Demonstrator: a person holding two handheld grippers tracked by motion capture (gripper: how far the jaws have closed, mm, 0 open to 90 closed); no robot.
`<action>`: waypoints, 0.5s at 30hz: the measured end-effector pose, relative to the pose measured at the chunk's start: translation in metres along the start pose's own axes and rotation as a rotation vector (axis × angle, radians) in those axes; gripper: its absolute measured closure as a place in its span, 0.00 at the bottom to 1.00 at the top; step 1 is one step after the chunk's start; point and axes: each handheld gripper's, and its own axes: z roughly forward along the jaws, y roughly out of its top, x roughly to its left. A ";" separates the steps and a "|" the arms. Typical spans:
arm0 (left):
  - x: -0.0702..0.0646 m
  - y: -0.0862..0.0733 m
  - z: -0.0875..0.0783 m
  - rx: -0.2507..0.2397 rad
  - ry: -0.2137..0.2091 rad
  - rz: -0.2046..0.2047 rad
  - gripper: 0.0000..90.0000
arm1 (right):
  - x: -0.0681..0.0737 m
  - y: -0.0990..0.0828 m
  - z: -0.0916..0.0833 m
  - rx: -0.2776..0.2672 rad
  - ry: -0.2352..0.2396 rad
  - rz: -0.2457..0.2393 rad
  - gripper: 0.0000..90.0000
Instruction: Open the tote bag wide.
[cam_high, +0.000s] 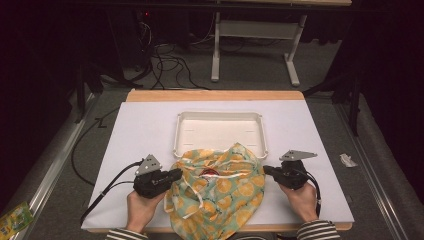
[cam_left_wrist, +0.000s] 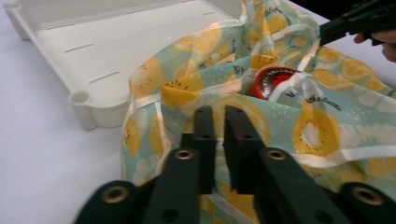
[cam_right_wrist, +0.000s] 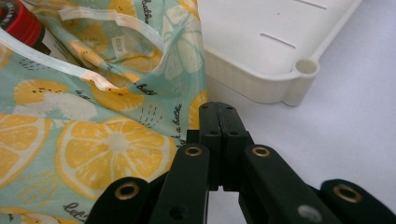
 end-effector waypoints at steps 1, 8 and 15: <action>0.000 0.000 0.000 0.001 -0.005 0.006 1.00 | 0.000 0.000 0.001 -0.001 -0.003 -0.002 1.00; -0.003 0.002 -0.004 -0.010 -0.033 0.026 1.00 | 0.003 0.002 -0.004 -0.030 -0.032 0.011 0.81; -0.005 0.000 -0.005 -0.004 -0.013 0.038 1.00 | 0.027 0.018 -0.022 -0.107 -0.036 -0.052 0.71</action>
